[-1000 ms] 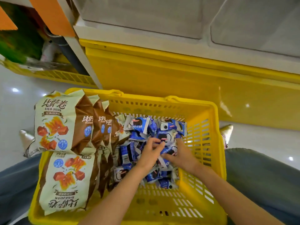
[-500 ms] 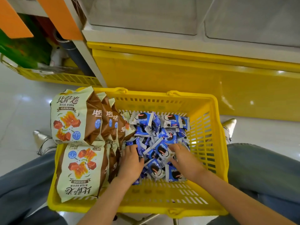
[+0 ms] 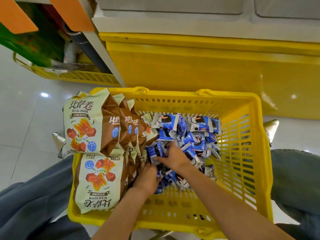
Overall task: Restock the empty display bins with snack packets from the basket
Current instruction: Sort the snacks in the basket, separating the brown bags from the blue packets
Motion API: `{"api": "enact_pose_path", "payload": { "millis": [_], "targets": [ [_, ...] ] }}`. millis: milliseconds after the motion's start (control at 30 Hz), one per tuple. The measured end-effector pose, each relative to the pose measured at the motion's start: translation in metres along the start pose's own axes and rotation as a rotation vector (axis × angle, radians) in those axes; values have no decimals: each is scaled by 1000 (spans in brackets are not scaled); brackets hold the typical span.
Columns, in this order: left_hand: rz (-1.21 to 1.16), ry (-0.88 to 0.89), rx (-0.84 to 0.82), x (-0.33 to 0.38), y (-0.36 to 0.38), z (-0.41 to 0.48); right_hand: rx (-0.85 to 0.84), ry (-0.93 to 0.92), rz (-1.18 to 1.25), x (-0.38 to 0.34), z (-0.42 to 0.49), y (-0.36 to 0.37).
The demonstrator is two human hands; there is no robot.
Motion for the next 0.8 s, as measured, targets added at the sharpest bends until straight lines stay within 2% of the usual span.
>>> {"api": "enact_pose_path", "payload": {
  "millis": [100, 167, 233, 300, 400, 467, 533, 600, 633, 700, 800],
  "targets": [
    [92, 66, 15, -1, 2, -4, 79, -67, -117, 1, -1, 5],
    [82, 121, 71, 0, -1, -8, 95, -79, -38, 1, -3, 5],
    [-50, 171, 164, 3, -9, -13, 84, -67, 85, 0, -6, -2],
    [-278, 180, 260, 6, -21, -21, 75, -68, 185, 1, -13, -18],
    [-565, 159, 332, 9, -42, -36, 38, -86, 170, 14, -31, -47],
    [-708, 151, 318, 13, -55, -43, -20, -77, 97, 29, -46, -67],
    [-833, 184, 304, 18, -68, -52, -74, -65, -104, 44, -60, -82],
    [-906, 226, 296, 22, -79, -62, -41, -65, -305, 52, -71, -90],
    [-925, 242, 302, 22, -84, -67, 13, -75, -305, 51, -74, -90],
    [-1010, 284, 281, 22, -94, -78, 73, -116, -126, 40, -80, -81],
    [-1234, 318, 136, 18, -102, -92, -102, -147, 103, 15, -82, -45]
  ]
}}
Point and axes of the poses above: each hand's wrist, its own z-axis towards the middle knuckle, its own y-axis out of the palm, x = y × z, the point moved 3 cm from there along z, towards the middle knuckle, and after that the axes turned 3 degrees about -z, right-handed, at the moved point
